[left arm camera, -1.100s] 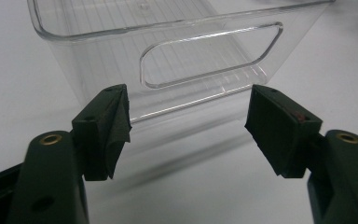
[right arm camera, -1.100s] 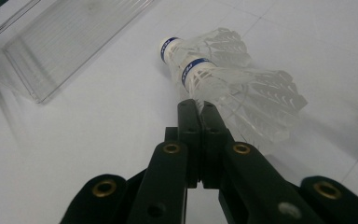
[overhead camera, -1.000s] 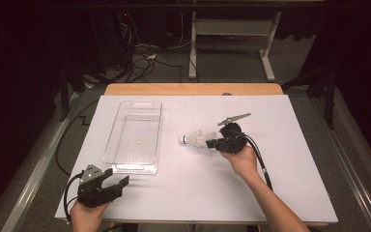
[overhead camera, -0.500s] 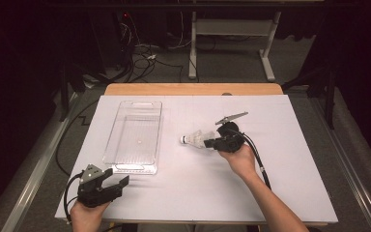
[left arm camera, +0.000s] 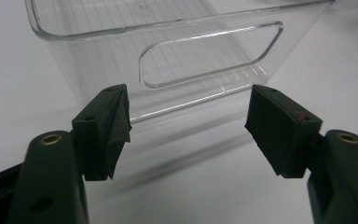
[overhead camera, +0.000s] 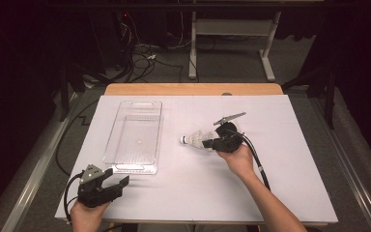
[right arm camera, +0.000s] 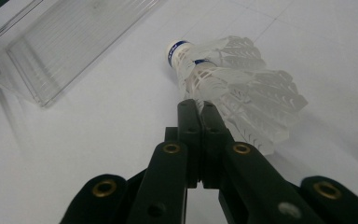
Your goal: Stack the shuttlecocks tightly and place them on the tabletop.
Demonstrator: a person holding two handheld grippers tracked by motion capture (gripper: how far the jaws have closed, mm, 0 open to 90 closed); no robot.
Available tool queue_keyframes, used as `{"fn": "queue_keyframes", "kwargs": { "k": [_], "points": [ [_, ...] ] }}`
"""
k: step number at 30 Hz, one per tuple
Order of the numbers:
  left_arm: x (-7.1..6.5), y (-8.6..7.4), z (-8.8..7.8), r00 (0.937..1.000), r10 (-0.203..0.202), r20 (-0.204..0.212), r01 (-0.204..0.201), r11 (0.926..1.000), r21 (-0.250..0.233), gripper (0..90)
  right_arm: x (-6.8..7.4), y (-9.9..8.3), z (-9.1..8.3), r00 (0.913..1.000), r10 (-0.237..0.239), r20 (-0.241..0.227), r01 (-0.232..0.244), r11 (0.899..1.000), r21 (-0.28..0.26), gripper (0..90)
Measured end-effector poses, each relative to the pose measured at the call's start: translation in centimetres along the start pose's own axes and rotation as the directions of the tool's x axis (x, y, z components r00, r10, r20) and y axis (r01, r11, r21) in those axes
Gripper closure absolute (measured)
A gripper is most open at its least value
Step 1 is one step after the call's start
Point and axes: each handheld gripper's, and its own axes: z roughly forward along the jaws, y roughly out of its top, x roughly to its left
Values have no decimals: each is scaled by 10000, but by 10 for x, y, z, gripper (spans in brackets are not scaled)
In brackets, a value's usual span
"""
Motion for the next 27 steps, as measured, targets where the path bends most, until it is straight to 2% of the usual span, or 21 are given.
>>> {"fn": "queue_keyframes", "kwargs": {
  "k": [27],
  "points": [
    [0,0,0,10000,12,9,-12,10000,3,314,3,5,9,10000,34,-30,-34,10000,33,900]
  ]
}}
